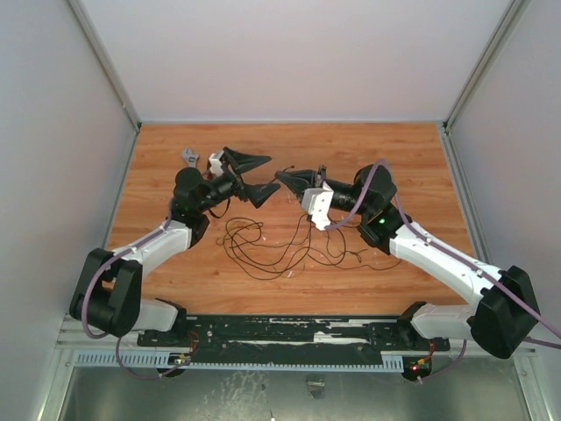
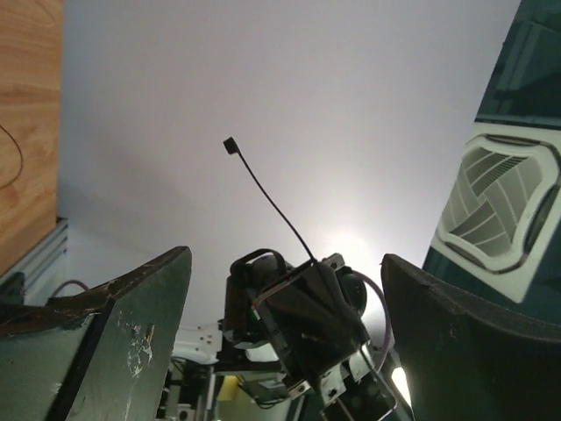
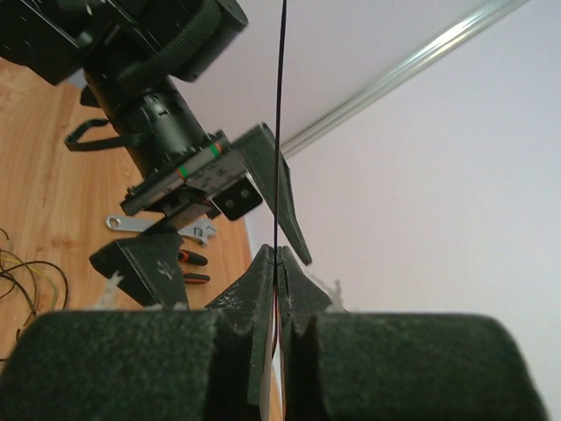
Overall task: Zip-tie the wires
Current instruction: Pick up the ribbon at the center of the board.
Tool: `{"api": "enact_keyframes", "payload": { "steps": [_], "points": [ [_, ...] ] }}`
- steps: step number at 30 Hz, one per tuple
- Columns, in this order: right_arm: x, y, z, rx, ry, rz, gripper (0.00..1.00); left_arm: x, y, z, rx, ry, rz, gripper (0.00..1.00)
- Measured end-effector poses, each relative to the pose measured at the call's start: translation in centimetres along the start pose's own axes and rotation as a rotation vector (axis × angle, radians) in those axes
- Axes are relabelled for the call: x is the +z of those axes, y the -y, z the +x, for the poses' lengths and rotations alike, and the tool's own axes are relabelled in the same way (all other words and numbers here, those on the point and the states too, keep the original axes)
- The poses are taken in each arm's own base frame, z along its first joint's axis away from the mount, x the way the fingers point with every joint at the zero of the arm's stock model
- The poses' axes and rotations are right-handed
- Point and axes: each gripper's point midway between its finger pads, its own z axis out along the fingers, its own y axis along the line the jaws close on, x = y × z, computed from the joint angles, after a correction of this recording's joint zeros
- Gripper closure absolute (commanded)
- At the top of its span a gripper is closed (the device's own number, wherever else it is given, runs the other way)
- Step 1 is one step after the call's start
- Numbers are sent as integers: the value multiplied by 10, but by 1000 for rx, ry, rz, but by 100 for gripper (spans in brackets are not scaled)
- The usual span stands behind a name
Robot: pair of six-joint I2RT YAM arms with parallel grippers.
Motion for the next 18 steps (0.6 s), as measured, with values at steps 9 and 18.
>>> {"api": "enact_keyframes", "payload": {
  "steps": [9, 18],
  "points": [
    [12, -31, 4, 16, 4, -87, 100, 16, -18, 6, -111, -59, -16, 34],
    [14, -38, 4, 22, 4, -109, 100, 18, -10, 8, -112, -57, 19, 51]
  ]
}}
